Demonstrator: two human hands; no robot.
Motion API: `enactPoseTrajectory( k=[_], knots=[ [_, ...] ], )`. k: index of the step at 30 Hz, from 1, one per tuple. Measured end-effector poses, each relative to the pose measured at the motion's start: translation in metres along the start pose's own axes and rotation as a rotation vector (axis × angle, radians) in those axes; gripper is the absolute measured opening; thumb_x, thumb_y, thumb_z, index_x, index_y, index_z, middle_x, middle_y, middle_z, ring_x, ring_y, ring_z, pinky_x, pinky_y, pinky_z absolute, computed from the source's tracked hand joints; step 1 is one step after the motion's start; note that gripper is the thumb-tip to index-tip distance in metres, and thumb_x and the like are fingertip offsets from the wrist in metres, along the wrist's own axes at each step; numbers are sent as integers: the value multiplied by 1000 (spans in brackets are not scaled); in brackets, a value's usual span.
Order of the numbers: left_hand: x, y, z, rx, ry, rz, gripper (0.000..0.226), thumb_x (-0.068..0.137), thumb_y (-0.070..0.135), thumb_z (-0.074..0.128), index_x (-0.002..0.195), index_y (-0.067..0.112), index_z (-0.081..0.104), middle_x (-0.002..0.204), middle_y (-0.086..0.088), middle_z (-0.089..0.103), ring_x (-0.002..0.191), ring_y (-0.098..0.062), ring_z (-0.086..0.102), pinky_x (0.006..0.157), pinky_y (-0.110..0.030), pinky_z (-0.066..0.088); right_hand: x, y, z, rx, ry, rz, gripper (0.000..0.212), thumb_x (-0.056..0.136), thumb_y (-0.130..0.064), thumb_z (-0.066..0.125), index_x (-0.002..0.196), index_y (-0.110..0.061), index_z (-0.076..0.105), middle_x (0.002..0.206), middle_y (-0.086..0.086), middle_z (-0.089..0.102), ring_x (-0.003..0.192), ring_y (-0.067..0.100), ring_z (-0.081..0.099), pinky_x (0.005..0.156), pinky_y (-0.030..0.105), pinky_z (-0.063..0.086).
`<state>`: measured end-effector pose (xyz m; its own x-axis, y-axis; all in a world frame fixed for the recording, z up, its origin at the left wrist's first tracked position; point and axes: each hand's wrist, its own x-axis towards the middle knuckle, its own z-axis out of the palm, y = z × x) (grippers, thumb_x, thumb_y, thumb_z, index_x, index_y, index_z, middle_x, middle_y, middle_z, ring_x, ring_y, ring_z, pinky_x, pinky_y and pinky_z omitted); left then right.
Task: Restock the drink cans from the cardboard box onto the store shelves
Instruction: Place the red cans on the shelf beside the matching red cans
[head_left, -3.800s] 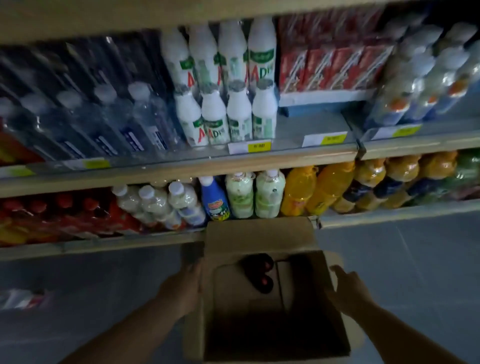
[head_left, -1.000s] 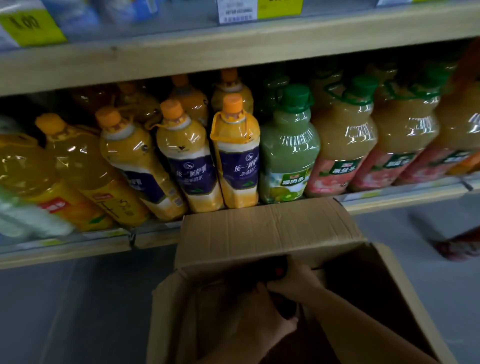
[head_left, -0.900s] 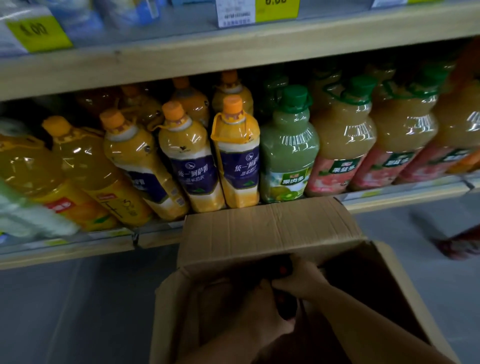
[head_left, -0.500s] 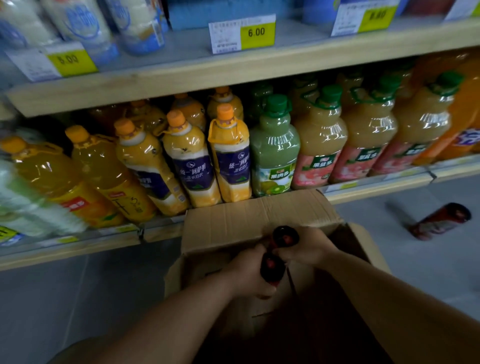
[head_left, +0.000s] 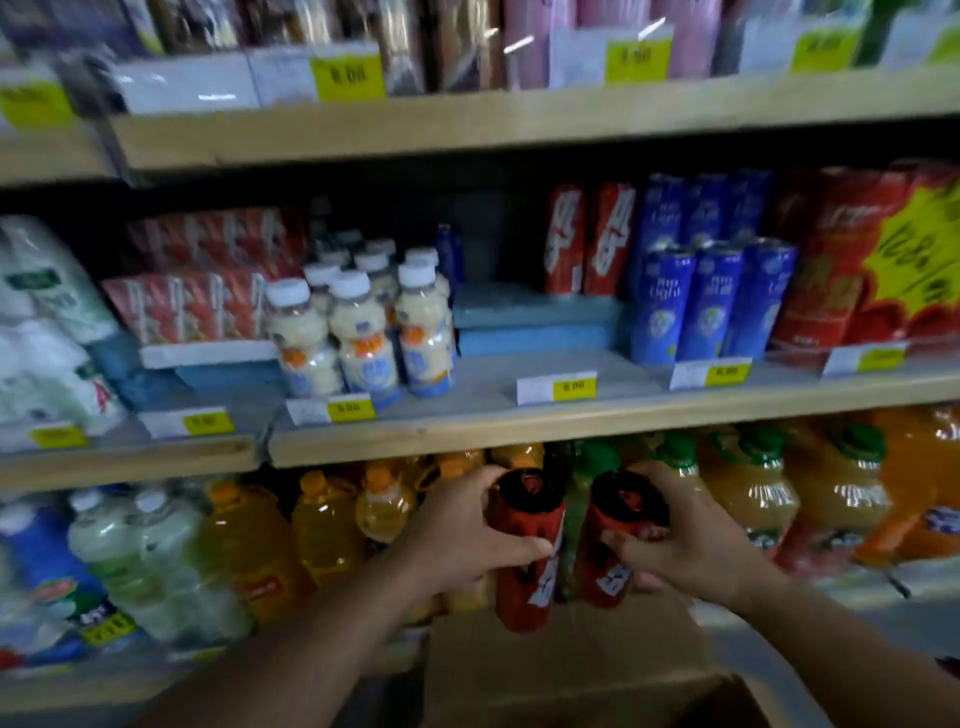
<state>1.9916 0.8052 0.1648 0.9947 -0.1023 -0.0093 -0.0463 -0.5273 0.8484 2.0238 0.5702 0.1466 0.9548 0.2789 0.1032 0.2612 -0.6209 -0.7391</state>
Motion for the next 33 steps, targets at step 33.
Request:
enactPoseTrajectory(
  k=[33],
  knots=[
    [15,25,-157,-130,218,95,37,71,8,80,97,32,68,101,16,73,95,1,67,78,-17,54,277,-206,-17,69,276,-71,56,89,-34,59,133,-4,40,128,17,59,118,35,53,94,33,41]
  ],
)
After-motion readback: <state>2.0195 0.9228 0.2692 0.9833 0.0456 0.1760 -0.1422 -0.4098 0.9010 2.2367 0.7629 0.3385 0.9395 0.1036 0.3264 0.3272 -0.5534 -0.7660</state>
